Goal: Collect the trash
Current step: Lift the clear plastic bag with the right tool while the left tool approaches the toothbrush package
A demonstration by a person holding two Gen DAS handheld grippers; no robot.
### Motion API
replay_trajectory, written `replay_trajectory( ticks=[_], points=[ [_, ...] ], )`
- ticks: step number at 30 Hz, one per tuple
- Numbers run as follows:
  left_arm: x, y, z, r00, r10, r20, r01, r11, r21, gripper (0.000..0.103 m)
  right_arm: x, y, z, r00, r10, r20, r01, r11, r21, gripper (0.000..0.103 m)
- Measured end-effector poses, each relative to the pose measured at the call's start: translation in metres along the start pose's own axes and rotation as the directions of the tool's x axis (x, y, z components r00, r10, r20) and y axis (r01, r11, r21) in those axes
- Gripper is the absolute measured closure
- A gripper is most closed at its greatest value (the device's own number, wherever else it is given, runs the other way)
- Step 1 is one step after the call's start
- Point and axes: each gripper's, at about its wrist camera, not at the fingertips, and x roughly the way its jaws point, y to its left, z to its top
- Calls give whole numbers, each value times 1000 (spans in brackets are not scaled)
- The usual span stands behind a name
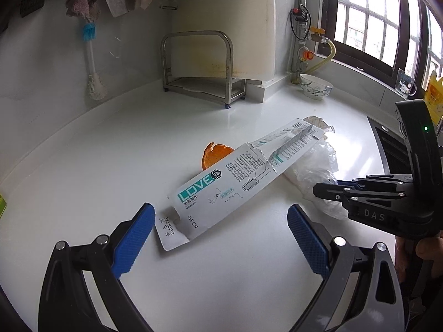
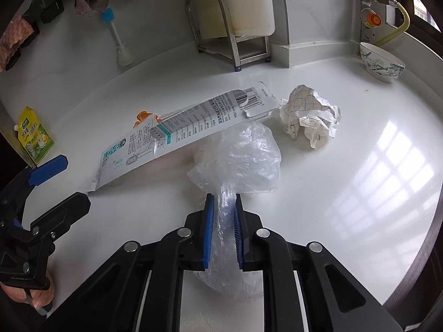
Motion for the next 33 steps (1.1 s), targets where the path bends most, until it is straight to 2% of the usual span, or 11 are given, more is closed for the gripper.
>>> replay_trajectory(
  ticks=[8,13,18,23,27,30,33],
  points=[
    [8,-5,4,999,-34,-4,34,999,9,8,-39,-40,-32,999,-25,25,22,994,106,90],
    [5,-6,0,999,-49,-9,49,998,-40,8,-67,-67,-57,998,-19,53,8,979,205,90],
    [-3,-10,-3,1000,7,0,-7,997,-74,8,-85,-71,-79,998,-9,62,-5,974,226,90],
    [-9,-17,-5,999,42,-10,-43,988,-148,8,-95,-64,-96,997,-39,67,25,980,200,90],
    [-6,-30,-2,998,56,-17,-57,996,-75,8,-102,-69,-106,998,-11,64,-3,976,217,90],
    [-2,-31,0,1000,-4,-29,4,1000,4,8,-109,-72,-113,998,6,66,-21,975,222,90],
    [4,-26,0,997,-52,-58,58,993,100,8,-114,-75,-119,997,20,71,-36,973,230,90]
  ],
)
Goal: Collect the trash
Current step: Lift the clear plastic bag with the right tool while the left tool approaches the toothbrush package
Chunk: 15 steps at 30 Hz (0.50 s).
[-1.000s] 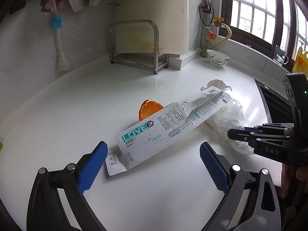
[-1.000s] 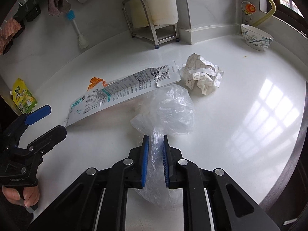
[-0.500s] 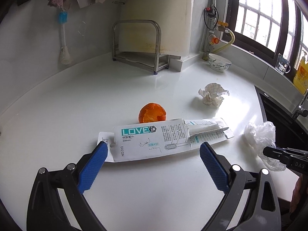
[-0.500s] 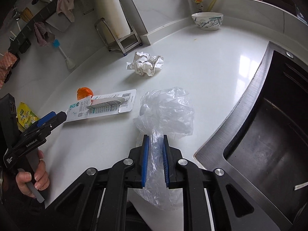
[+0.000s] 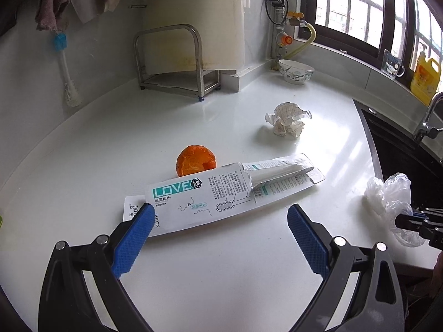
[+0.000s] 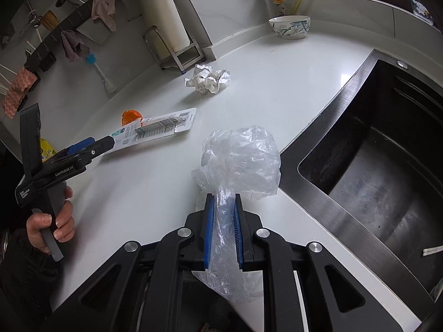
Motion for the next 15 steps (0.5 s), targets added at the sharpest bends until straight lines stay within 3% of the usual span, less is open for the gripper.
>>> replay_trajectory(
  ticks=[10,15],
  points=[
    [21,32,4,992,-108,-61,120,963,240,8,-5,-4,-6,999,44,-26,-43,998,43,90],
    [37,50,15,961,-244,-130,269,933,239,8,-3,6,-6,997,63,-44,-61,998,31,90]
  ],
)
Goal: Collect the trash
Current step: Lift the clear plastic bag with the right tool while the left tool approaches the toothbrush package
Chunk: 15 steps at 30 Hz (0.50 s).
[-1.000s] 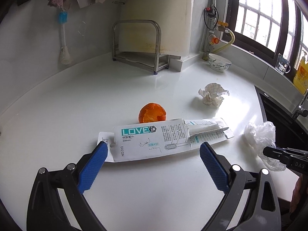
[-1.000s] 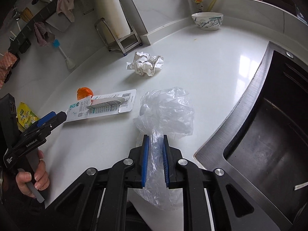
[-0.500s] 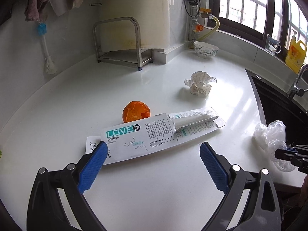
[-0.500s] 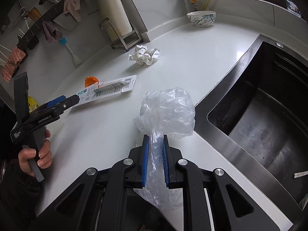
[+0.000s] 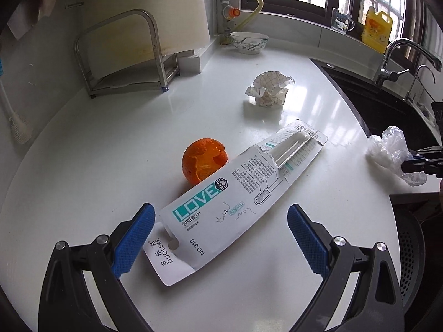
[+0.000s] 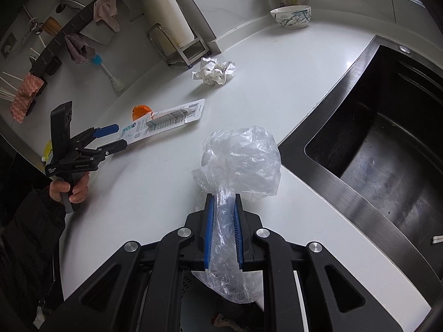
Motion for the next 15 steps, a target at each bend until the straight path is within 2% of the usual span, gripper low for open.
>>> replay_trajectory(
  ticks=[2,5,9,15],
  points=[
    [3,7,2,999,-45,-10,45,999,-4,8,0,2,0,1000,6,-3,-6,1000,-1,90],
    [6,11,6,999,-34,-20,34,999,23,8,1,4,0,1000,17,-9,-17,1000,5,90],
    [11,12,8,995,-83,-55,86,995,53,8,2,4,0,1000,16,-15,-16,1000,4,90],
    [24,-7,9,993,-68,-94,83,983,161,8,2,3,0,999,25,-23,-25,1000,10,90]
  ],
)
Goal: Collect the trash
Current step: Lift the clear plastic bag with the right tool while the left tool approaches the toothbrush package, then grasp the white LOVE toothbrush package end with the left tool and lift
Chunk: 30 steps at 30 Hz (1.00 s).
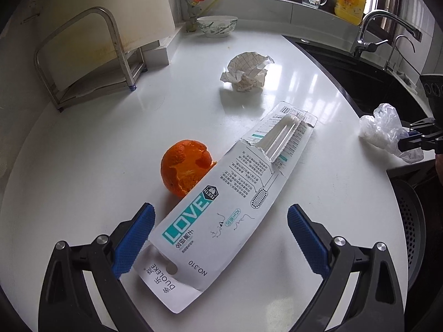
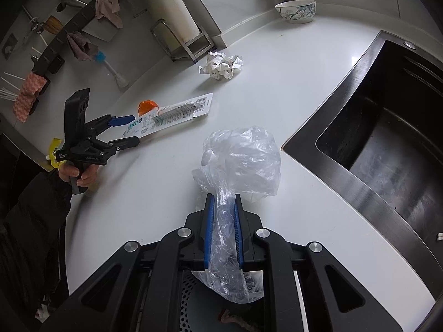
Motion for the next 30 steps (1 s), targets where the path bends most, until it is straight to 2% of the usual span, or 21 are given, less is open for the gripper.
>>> replay_trajectory(
  ticks=[4,8,9,11,13,16,19,22,25,28,30],
  points=[
    [14,-3,2,1000,1,-27,-1,1000,0,8,-2,-1,1,1000,-1,5,1,1000,4,90],
    [16,-11,2,1000,17,-8,-18,1000,-22,12,-4,-3,-1,1000,-7,11,7,1000,11,90],
    [15,-13,2,1000,15,-1,-15,999,-33,14,-4,-3,-1,1000,-8,14,8,1000,12,90],
    [11,-19,1,1000,12,10,-12,998,-56,32,-5,-4,-1,1000,-10,16,9,1000,17,90],
    [6,-26,-1,1000,24,15,-23,997,-74,44,-5,-5,-2,1000,-10,19,9,1000,21,90],
    [2,-37,-5,998,55,8,-53,992,-115,51,-7,-4,-4,1000,-4,23,4,1000,23,90],
    [-4,-49,-9,996,84,3,-82,983,-164,52,-9,-3,-7,1000,0,27,0,1000,20,90],
    [-12,-59,-15,993,117,12,-111,966,-234,52,-11,-2,-10,1000,-2,31,2,1000,18,90],
    [-24,-66,-18,985,171,17,-157,936,-316,53,-15,-3,-13,999,-13,39,13,1000,15,90],
    [-39,-79,-21,965,262,19,-238,902,-360,53,-19,-3,-17,999,-8,46,6,1000,25,90],
    [-50,-90,-22,945,326,33,-292,883,-368,53,-21,-3,-19,999,-10,48,9,1000,28,90]
  ],
)
